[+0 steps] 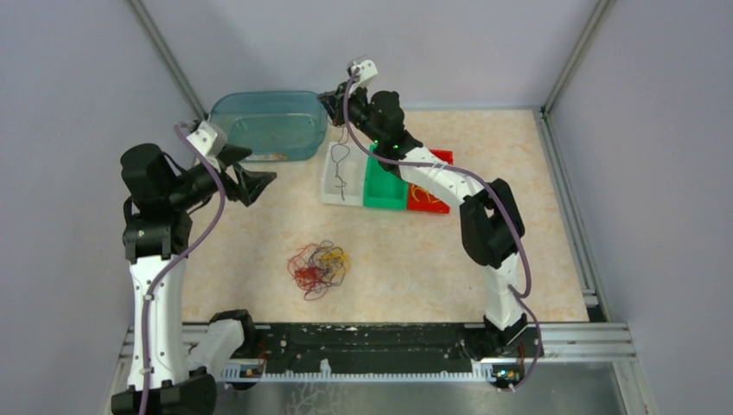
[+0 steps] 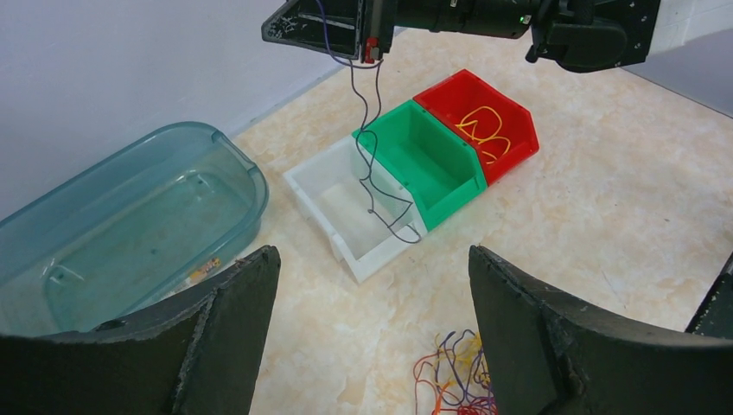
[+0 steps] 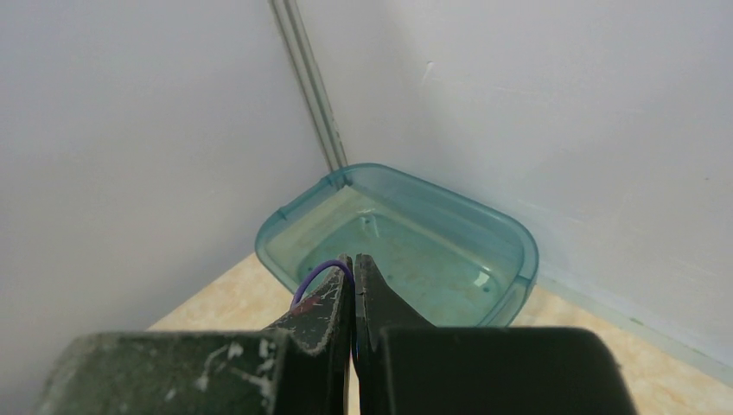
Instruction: Untangle the cables
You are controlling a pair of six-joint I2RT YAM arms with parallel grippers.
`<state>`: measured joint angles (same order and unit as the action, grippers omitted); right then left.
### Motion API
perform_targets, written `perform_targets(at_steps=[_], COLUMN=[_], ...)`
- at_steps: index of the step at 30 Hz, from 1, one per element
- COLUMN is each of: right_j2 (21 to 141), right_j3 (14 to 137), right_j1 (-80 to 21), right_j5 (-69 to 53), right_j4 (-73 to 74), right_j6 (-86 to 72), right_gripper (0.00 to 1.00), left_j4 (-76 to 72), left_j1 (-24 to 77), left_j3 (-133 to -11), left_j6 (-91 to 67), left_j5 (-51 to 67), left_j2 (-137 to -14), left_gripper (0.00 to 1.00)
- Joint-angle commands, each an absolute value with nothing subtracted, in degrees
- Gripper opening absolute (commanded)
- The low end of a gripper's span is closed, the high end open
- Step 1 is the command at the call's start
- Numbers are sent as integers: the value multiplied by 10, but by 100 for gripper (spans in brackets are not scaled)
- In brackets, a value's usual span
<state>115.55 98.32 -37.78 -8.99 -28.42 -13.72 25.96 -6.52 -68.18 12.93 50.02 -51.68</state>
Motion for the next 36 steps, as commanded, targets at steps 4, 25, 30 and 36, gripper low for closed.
perform_targets(at_steps=[4,25,30,36], right_j2=[1193,1259,1244,1237], right_j3=[1040,1020,986,1010], right_j1=[-370,-366,-366,-366], right_j5=[-68,-5,17,46], right_j4=[-279,-179,-130,-33], right_j6=[-86,-33,-40,-27], right_gripper=[0,6,8,26], left_j4=[240,225,223,221], left_j1=[-68,-67,-67,-68], left_j3=[-680,-682,-686,-689], left_j6=[117,95,90,83], left_j5=[493,482,484,488], left_j2=[-515,-539,-541,-540], left_gripper=[88,89,89,89])
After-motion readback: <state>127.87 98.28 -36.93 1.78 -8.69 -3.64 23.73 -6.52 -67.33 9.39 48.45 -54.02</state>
